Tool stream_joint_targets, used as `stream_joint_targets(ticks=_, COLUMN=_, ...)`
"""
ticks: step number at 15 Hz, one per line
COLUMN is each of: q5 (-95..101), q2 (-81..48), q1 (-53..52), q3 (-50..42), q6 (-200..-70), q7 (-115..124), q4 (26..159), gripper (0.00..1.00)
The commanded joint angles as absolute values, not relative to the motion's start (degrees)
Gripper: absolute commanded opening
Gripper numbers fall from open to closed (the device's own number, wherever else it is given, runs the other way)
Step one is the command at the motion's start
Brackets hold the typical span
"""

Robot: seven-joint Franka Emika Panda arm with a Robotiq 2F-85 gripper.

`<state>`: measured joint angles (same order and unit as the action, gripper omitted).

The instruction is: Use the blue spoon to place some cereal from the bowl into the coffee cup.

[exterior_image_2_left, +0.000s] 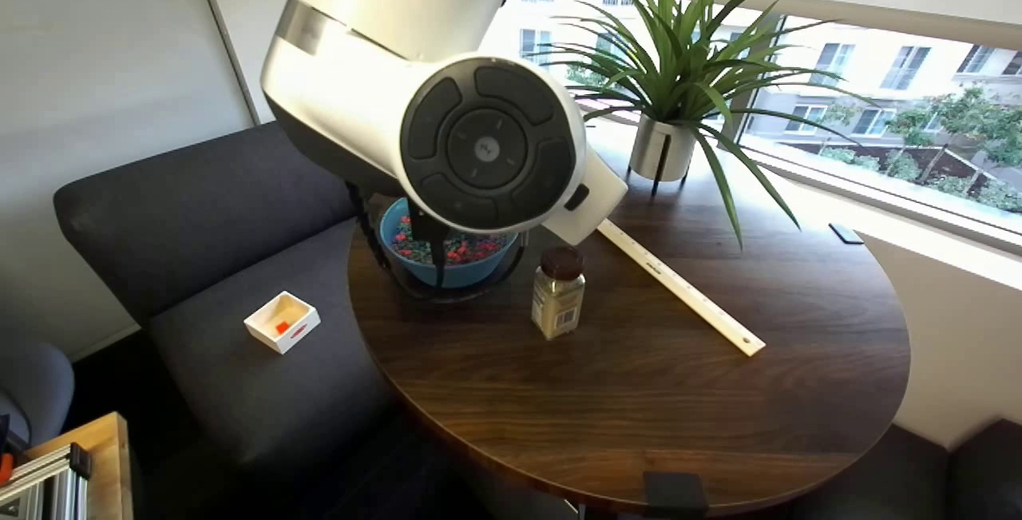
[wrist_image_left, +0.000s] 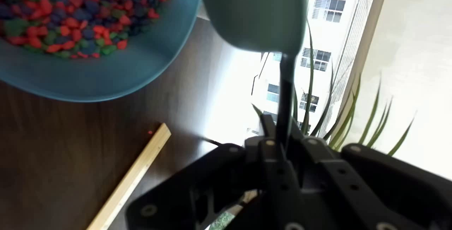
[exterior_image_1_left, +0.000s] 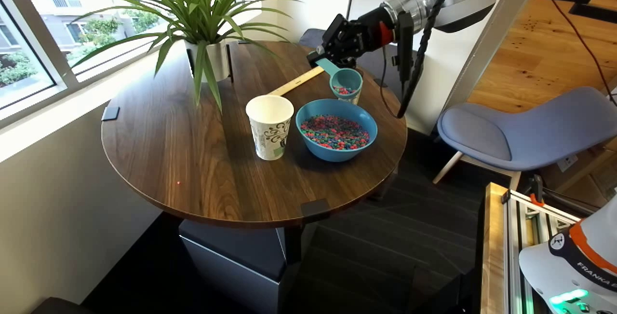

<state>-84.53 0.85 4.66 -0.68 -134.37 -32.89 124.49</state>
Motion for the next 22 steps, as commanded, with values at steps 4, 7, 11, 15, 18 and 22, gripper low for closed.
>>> stream_joint_targets(ticks=4, q5=-88.0, q2=1.4, q1=0.9, q3=0.8, q6=-135.7, q7=-32.4, q4=120.8, gripper=0.02)
stream_joint_targets(ticks=7, q5=-85.9, q2=1.5, q1=0.7, q3=0.5, q6=-134.3, q7=-32.6, q4=120.4, gripper=0.08)
stream_joint_targets(ticks=11, q5=-86.9, q2=1.1, q1=0.0, q3=1.0, q6=-136.7, q7=-32.9, q4=119.6, gripper=0.02)
stream_joint_targets(ticks=15, q5=-89.0, q2=-0.5, q1=-0.9, q3=1.9, q6=-144.2, q7=-32.7, q4=118.3, gripper=0.02)
stream_joint_targets(ticks=18, q5=-90.8, q2=-2.0, q1=-2.0, q3=2.8, q6=-149.4, q7=-32.8, q4=116.6, gripper=0.02)
stream_joint_targets(ticks=22, q5=-90.7, q2=-4.7, q1=-3.8, q3=5.1, q6=-157.0, q7=-35.5, q4=113.7, gripper=0.02)
